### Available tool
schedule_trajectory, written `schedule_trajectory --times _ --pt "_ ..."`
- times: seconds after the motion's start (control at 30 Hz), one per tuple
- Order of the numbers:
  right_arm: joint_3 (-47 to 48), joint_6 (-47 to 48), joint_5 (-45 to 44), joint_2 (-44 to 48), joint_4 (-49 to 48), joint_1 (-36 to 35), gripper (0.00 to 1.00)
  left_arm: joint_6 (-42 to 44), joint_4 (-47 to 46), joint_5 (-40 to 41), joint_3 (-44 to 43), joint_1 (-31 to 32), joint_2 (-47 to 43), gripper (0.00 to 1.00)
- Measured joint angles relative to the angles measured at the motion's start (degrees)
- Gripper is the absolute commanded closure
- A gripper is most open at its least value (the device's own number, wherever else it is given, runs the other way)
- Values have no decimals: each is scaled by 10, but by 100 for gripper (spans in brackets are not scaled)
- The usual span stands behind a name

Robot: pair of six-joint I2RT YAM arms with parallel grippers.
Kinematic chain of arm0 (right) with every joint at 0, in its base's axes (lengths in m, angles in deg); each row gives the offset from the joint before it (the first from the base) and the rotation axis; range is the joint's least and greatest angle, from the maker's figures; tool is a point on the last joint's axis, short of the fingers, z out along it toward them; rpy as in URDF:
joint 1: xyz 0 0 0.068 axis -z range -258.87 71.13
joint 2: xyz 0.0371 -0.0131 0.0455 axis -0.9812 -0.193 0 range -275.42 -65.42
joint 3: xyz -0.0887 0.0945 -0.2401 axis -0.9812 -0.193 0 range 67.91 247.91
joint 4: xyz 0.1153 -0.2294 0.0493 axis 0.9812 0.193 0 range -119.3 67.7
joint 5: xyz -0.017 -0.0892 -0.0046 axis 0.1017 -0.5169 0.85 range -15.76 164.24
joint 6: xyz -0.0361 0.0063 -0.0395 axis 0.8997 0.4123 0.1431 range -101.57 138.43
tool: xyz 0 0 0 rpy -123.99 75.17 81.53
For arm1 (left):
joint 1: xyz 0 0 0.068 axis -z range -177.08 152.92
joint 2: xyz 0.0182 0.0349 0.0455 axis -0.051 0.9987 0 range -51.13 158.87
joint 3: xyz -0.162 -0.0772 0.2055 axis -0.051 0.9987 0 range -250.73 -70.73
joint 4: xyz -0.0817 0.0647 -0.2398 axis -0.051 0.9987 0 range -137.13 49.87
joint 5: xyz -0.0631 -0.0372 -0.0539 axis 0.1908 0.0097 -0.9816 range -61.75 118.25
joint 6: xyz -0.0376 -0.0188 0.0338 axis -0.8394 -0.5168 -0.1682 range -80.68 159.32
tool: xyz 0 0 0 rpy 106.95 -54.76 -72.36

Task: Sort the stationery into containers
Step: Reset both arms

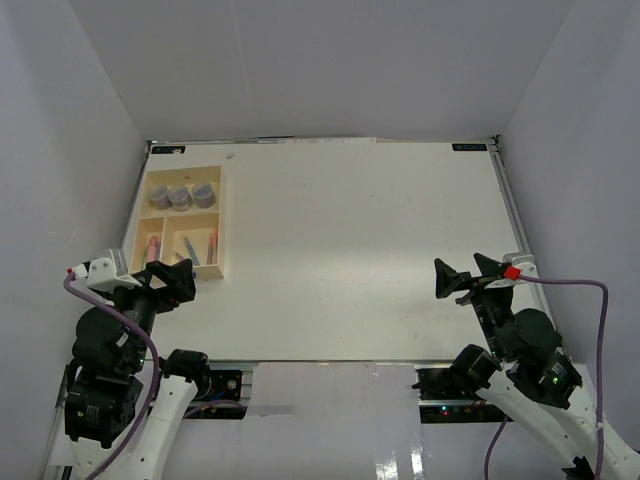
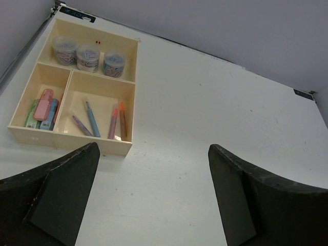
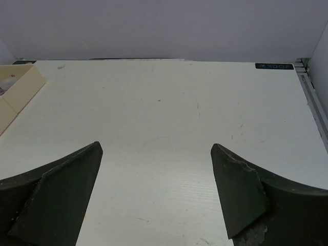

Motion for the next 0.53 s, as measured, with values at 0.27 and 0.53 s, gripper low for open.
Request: schedule_trajectory --times 0.27,0.53 --pt "0 -1 -1 0 0 0 10 -2 0 12 0 7 -1 2" --pt "0 1 3 -16 0 0 10 -2 0 13 0 9 -1 2"
